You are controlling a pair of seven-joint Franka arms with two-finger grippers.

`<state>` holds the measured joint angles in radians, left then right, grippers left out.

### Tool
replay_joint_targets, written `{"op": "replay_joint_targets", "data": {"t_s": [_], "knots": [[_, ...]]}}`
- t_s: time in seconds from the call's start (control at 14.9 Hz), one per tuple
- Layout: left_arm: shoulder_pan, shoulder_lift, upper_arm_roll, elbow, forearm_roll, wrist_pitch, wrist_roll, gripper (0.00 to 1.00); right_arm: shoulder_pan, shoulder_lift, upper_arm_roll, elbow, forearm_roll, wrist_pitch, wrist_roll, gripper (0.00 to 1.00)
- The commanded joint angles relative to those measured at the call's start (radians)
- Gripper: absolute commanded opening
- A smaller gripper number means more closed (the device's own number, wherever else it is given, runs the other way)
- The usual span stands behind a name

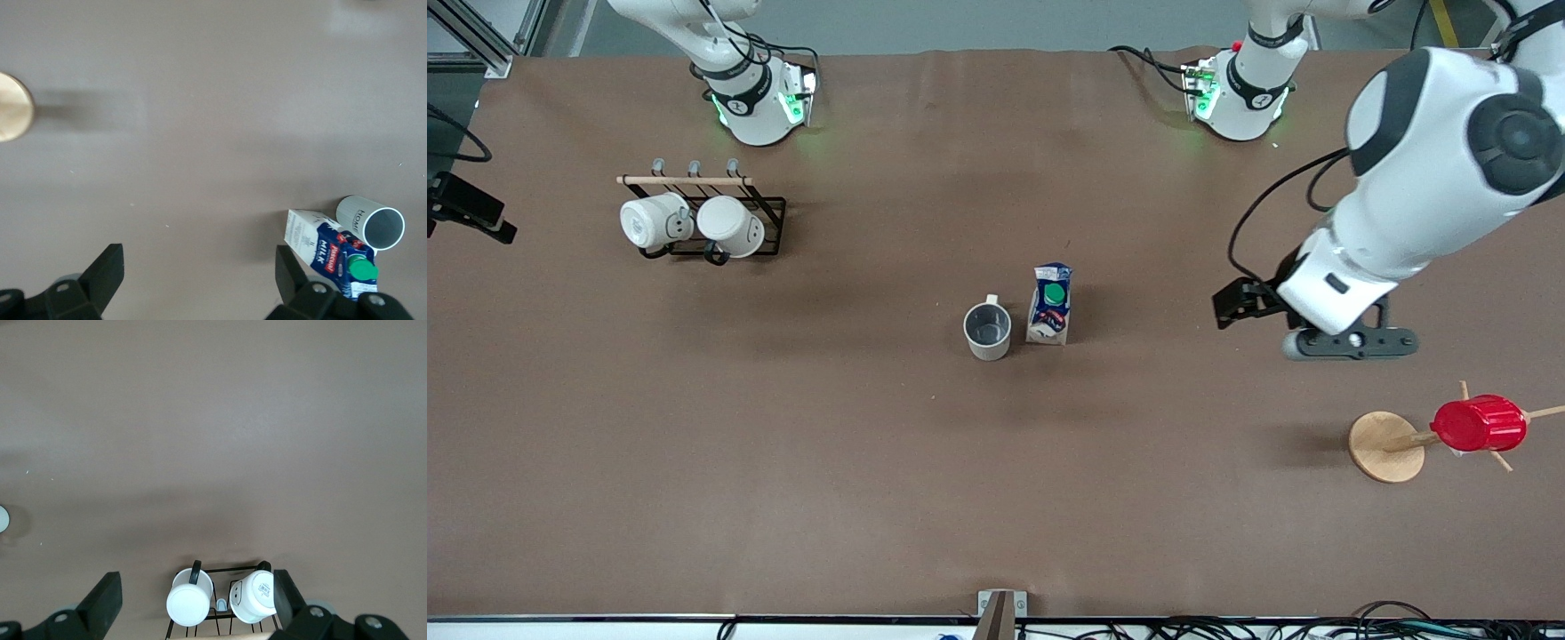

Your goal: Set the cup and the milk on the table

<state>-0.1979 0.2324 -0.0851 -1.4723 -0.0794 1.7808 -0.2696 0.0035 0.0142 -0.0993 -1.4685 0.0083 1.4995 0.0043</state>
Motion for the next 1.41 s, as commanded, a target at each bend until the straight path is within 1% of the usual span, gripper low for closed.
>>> {"op": "replay_joint_targets", "data": {"t_s": [0.0, 0.07, 0.13, 0.27, 0.34, 0.47, 0.87, 1.01, 1.14, 1.21, 1.34], "knots": [[0.049, -0.079, -0.002, -0.027, 0.013, 0.003, 0.055, 1.00, 0.001, 0.000, 0.000, 0.011, 0.010, -0.013, 0.008, 1.00], [0.051, -0.088, 0.001, -0.025, 0.016, 0.003, 0.050, 1.00, 0.001, 0.000, 0.000, 0.011, 0.010, -0.013, 0.008, 1.00], [0.052, -0.103, -0.001, -0.028, 0.042, 0.003, 0.044, 1.00, 0.001, 0.000, 0.000, 0.011, 0.010, -0.013, 0.008, 1.00], [0.063, -0.104, -0.001, -0.028, 0.087, -0.003, 0.018, 1.00, 0.001, 0.000, 0.000, 0.011, 0.010, -0.013, 0.008, 1.00], [0.064, -0.107, -0.001, -0.033, 0.090, -0.032, -0.015, 1.00, 0.001, 0.000, 0.000, 0.010, 0.010, -0.013, 0.008, 1.00], [0.055, -0.107, -0.002, -0.033, 0.122, -0.047, -0.036, 1.00, 0.001, 0.000, 0.000, 0.011, 0.010, -0.013, 0.008, 1.00], [0.060, -0.139, -0.016, -0.040, 0.124, -0.083, -0.034, 1.00, 0.001, 0.000, 0.000, 0.010, 0.010, -0.013, 0.008, 1.00], [0.074, -0.195, -0.015, -0.110, 0.121, -0.087, -0.019, 1.00, 0.001, 0.000, 0.000, 0.010, 0.010, -0.013, 0.008, 1.00], [0.084, -0.232, -0.015, -0.184, 0.116, -0.026, -0.014, 1.00, 0.001, 0.000, 0.000, 0.010, 0.010, -0.013, 0.008, 1.00], [0.084, -0.242, -0.012, -0.207, 0.118, -0.002, -0.011, 1.00, 0.001, 0.000, 0.000, 0.010, 0.010, -0.013, 0.008, 1.00], [0.109, -0.263, -0.007, -0.243, 0.116, 0.005, -0.002, 1.00, 0.001, 0.000, 0.000, 0.010, 0.010, -0.013, 0.009, 1.00]]}}
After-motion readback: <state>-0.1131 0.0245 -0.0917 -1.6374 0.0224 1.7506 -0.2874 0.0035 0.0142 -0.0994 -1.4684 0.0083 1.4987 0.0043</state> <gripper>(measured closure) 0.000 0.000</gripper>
